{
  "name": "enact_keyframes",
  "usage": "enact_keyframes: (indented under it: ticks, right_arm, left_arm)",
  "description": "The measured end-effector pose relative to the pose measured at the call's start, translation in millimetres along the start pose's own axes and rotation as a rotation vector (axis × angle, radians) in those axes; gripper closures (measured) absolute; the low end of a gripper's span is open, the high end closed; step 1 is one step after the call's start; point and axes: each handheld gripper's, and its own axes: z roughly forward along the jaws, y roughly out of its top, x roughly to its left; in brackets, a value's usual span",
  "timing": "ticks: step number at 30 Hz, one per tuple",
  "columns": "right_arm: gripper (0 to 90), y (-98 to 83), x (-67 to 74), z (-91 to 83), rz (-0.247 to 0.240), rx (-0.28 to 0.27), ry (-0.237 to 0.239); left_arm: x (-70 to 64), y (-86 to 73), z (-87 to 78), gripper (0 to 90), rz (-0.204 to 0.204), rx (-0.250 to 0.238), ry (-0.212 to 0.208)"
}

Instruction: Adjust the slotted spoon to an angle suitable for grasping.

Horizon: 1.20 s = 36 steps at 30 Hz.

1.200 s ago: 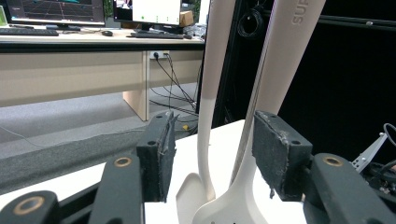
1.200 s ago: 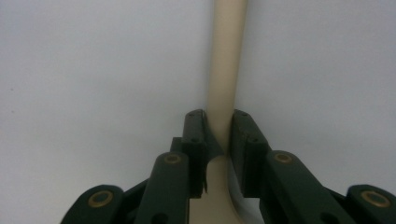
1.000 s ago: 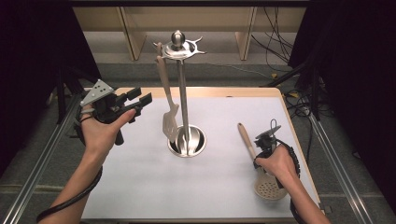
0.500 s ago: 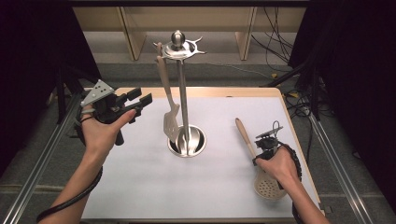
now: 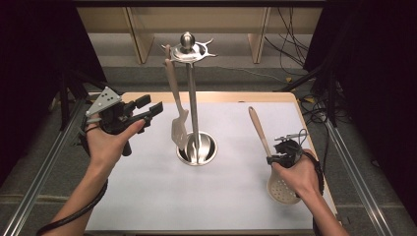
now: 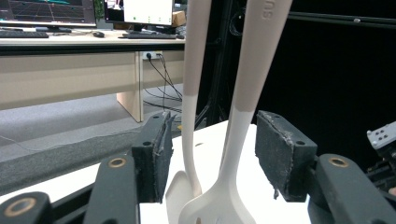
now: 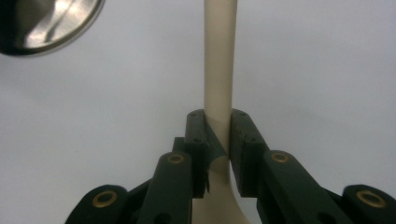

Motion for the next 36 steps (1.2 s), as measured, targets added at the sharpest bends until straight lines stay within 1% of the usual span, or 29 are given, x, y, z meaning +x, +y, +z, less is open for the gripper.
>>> enact_keyframes:
  ticks: [1, 2, 3, 6, 7, 8, 9, 11, 13, 15, 17, 18, 19, 20, 21, 22, 23, 24, 26, 27, 28, 29, 30, 31, 32, 33, 34, 35, 36]
  right_arm:
    - [79.3, 0.5, 2.0, -3.5, 0.019, -0.003, 0.007]
    - [79.3, 0.6, 1.6, -5.3, 0.007, -0.019, 0.002]
    - [79.4, 0.9, 1.9, -6.9, 0.003, -0.034, 0.016]
    - [79.3, 1.2, 5.1, -14.4, -0.004, -0.085, 0.01]
    - [79.4, 1.3, 5.0, -15.4, -0.02, -0.099, 0.0]
    - [79.4, 1.6, 7.3, -18.7, -0.013, -0.119, 0.011]
    - [79.4, 1.7, 7.9, -20.9, -0.022, -0.138, 0.03]
    - [79.4, 2.3, 10.3, -23.8, -0.036, -0.174, 0.013]
    - [79.4, 2.6, 12.2, -27.5, -0.066, -0.206, 0.033]
    - [79.4, 3.5, 15.5, -30.7, -0.065, -0.228, 0.044]
    - [79.3, 3.9, 17.6, -31.2, -0.087, -0.265, 0.042]
    - [79.3, 4.3, 19.5, -32.2, -0.085, -0.264, 0.049]
    - [79.4, 4.7, 20.3, -32.1, -0.096, -0.286, 0.048]
    - [79.4, 5.1, 23.1, -35.3, -0.08, -0.278, 0.044]
    - [79.4, 4.8, 23.6, -35.7, -0.1, -0.295, 0.036]
    - [79.3, 4.6, 26.7, -34.6, -0.086, -0.318, 0.052]
    - [79.4, 5.6, 27.4, -37.7, -0.089, -0.305, 0.06]
    - [79.4, 5.8, 28.7, -39.6, -0.098, -0.314, 0.052]
    - [79.4, 6.4, 33.9, -41.5, -0.078, -0.333, 0.074]
    - [79.4, 6.4, 36.4, -42.1, -0.078, -0.36, 0.065]
    - [79.4, 7.2, 36.1, -43.0, -0.1, -0.36, 0.082]
    - [79.4, 6.9, 38.8, -45.4, -0.099, -0.359, 0.072]
    - [79.4, 7.6, 39.2, -45.4, -0.116, -0.372, 0.081]
    - [79.4, 6.9, 43.9, -48.2, -0.079, -0.354, 0.095]
    - [79.4, 7.9, 42.8, -47.6, -0.12, -0.386, 0.084]
    - [79.4, 7.8, 44.5, -49.1, -0.124, -0.378, 0.085]
    - [79.4, 7.9, 45.3, -49.6, -0.133, -0.389, 0.085]
    - [79.4, 7.9, 47.9, -49.3, -0.116, -0.394, 0.109]
    - [79.4, 7.6, 51.0, -49.9, -0.105, -0.398, 0.108]
  left_arm:
    - [-1.8, -0.4, 0.4, 45.4, 0.008, 0.001, -0.006]
    - [-3.3, -0.8, 0.3, 45.5, 0.008, 0.002, -0.008]
    - [-4.8, -1.0, 0.4, 45.5, 0.01, 0.002, -0.011]
    - [-10.0, -1.1, 0.4, 45.8, 0.02, 0.005, -0.022]
    - [-12.3, -1.1, 0.5, 45.8, 0.017, 0.004, -0.027]
    - [-14.1, -0.9, 0.7, 45.9, 0.023, 0.005, -0.03]
    - [-16.4, -0.8, 0.8, 45.9, 0.019, 0.006, -0.033]
    - [-20.3, -0.5, 1.5, 45.9, 0.022, 0.005, -0.041]
    - [-23.7, -0.7, 2.9, 45.9, 0.032, 0.009, -0.05]
    - [-27.4, -1.6, 5.1, 45.9, 0.033, 0.015, -0.061]
    - [-31.0, -2.7, 7.7, 45.9, 0.03, 0.022, -0.07]
    - [-32.7, -3.1, 9.2, 45.9, 0.03, 0.024, -0.074]
    - [-34.2, -3.5, 10.5, 45.9, 0.032, 0.027, -0.078]
    - [-35.6, -3.7, 12.0, 45.8, 0.036, 0.029, -0.081]
    - [-37.1, -3.8, 13.5, 45.9, 0.038, 0.032, -0.086]
    - [-38.8, -3.8, 14.9, 45.8, 0.041, 0.035, -0.09]
    - [-40.8, -3.8, 16.5, 45.8, 0.042, 0.038, -0.094]
    - [-42.9, -3.7, 18.2, 45.8, 0.043, 0.039, -0.099]
    - [-47.5, -3.5, 21.9, 45.8, 0.042, 0.041, -0.109]
    - [-49.6, -3.5, 23.7, 45.8, 0.044, 0.045, -0.115]
    - [-51.4, -3.6, 25.6, 45.8, 0.047, 0.046, -0.121]
    - [-53.2, -3.8, 27.5, 45.8, 0.05, 0.052, -0.123]
    - [-54.9, -4.2, 29.4, 45.8, 0.05, 0.056, -0.127]
    - [-56.7, -4.8, 31.6, 45.8, 0.048, 0.058, -0.132]
    - [-58.3, -5.4, 33.5, 45.8, 0.048, 0.063, -0.136]
    - [-59.7, -6.0, 35.2, 45.8, 0.05, 0.068, -0.14]
    - [-60.8, -6.5, 37.2, 45.7, 0.053, 0.07, -0.145]
    - [-60.8, -6.5, 37.2, 45.6, 0.053, 0.07, -0.145]
    - [-62.8, -8.1, 40.7, 45.5, 0.052, 0.077, -0.15]
